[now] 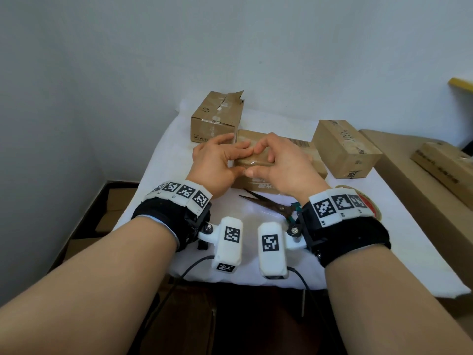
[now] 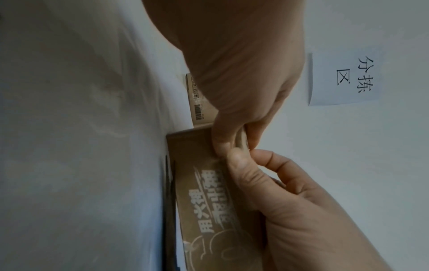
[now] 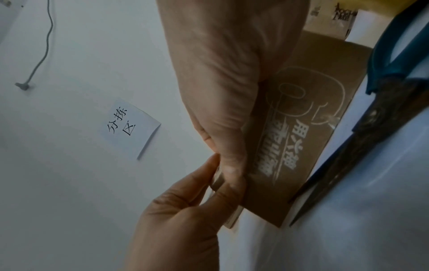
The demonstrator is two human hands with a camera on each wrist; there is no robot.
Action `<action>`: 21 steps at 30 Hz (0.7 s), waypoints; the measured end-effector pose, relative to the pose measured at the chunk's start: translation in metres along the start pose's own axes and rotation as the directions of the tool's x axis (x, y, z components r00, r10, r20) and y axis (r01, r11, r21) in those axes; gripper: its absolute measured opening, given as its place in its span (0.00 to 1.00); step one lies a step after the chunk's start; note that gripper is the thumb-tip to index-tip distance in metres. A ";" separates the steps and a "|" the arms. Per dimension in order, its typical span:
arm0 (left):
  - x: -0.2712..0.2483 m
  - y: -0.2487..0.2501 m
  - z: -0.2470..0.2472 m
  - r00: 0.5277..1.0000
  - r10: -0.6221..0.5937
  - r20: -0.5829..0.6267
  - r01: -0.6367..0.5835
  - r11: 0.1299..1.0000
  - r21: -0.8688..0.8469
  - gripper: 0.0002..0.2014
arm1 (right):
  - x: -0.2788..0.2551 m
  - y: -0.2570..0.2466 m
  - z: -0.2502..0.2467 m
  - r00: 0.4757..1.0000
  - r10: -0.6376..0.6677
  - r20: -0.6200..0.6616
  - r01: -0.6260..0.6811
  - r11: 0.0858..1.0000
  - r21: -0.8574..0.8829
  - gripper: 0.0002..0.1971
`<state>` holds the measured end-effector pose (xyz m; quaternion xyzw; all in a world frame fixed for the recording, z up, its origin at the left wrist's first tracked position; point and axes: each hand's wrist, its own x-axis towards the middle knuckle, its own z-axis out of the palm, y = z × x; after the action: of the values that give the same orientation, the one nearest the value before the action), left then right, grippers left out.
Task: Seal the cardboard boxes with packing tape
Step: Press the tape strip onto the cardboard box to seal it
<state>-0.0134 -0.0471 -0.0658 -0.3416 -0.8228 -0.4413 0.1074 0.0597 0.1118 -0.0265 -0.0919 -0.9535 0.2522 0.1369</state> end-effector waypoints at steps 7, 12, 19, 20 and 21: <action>0.002 -0.003 -0.011 0.994 -0.040 0.098 0.040 0.999 -0.004 0.29 | 0.000 -0.007 0.008 0.996 0.003 -0.087 -0.017 0.987 -0.162 0.22; 0.003 0.009 -0.021 0.991 -0.049 0.121 0.039 0.996 0.082 0.27 | -0.001 -0.001 -0.012 0.993 -0.002 0.119 0.013 0.996 -0.091 0.24; 0.003 -0.004 -0.016 0.995 -0.053 0.087 0.055 0.998 -0.016 0.15 | 0.003 0.000 0.000 1.000 -0.011 0.001 0.011 0.997 0.071 0.12; 0.004 -0.007 -0.014 0.993 -0.084 0.087 0.090 0.993 -0.076 0.14 | 0.003 0.000 0.004 1.000 -0.006 -0.029 0.007 0.999 0.046 0.12; 0.004 -0.009 -0.012 0.991 -0.103 0.088 0.115 0.983 -0.140 0.14 | 0.004 -0.001 0.007 0.999 0.001 -0.047 0.001 1.000 0.029 0.11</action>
<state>-0.0238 -0.0578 -0.0625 -0.3202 -0.8099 -0.4909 0.0249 0.0531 0.1086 -0.0312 -0.0957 -0.9463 0.2637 0.1605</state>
